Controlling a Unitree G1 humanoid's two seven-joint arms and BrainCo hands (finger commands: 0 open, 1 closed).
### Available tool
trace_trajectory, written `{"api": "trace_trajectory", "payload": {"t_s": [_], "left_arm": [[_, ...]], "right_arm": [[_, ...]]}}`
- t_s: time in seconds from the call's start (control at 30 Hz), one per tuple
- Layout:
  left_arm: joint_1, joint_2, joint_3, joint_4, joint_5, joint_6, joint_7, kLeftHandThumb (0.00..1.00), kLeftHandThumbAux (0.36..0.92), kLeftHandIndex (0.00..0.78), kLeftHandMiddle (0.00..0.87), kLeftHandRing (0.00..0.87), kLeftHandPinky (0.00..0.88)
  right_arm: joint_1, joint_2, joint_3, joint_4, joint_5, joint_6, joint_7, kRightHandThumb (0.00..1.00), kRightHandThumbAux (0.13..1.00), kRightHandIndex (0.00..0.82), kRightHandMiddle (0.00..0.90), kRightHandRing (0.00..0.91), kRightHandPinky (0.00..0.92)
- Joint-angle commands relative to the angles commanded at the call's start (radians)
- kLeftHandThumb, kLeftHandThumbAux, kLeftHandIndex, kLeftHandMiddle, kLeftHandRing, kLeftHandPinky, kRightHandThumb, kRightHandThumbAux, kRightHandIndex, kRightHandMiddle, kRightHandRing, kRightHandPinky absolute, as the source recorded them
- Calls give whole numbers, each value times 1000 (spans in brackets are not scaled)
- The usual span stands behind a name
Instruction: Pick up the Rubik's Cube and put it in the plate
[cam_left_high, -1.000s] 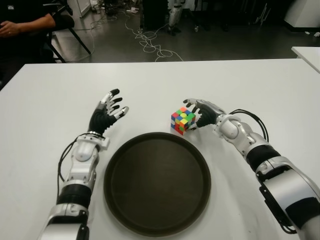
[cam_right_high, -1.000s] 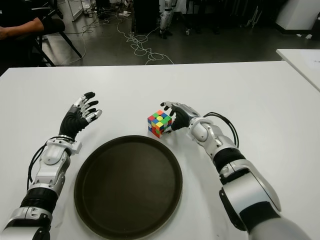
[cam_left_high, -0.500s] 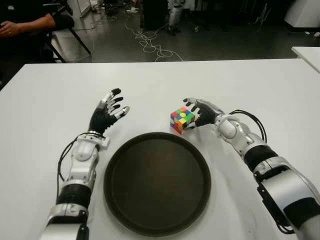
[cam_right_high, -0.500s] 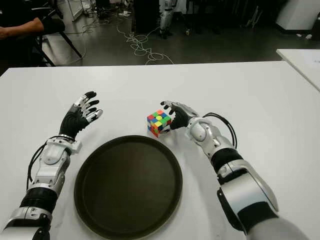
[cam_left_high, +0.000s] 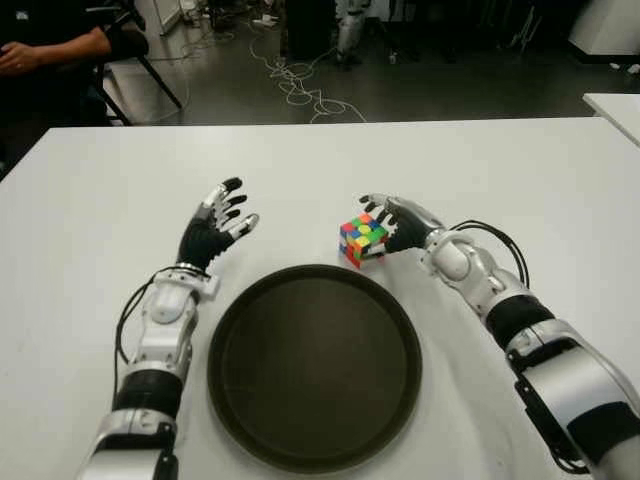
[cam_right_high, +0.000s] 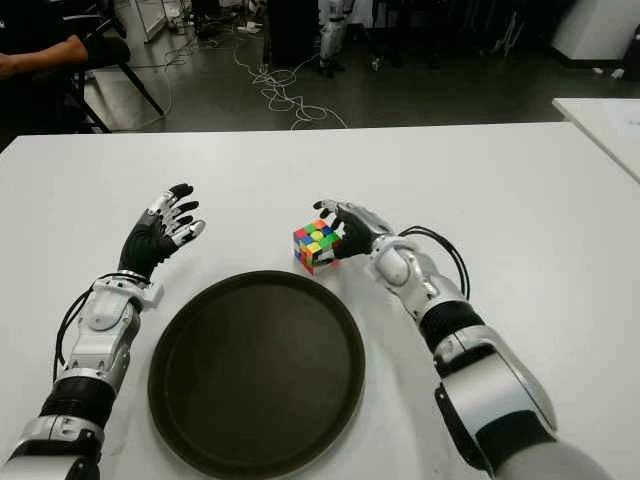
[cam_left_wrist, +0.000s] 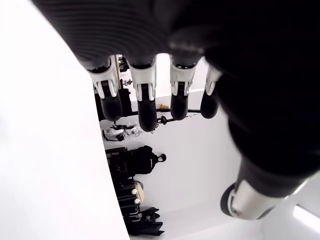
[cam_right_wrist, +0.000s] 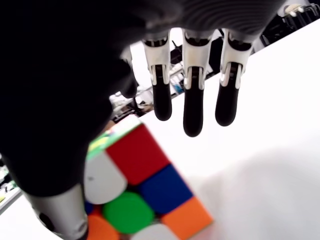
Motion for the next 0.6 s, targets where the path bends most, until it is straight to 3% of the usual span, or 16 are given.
{"api": "trace_trajectory", "payload": {"t_s": [0.6], "left_arm": [[0, 1, -5, -6, 16, -1, 15, 88, 734, 72, 108, 101, 107]], "right_arm": [[5, -12, 9, -15, -13, -17, 7, 0, 740, 148, 257, 317, 391]]}}
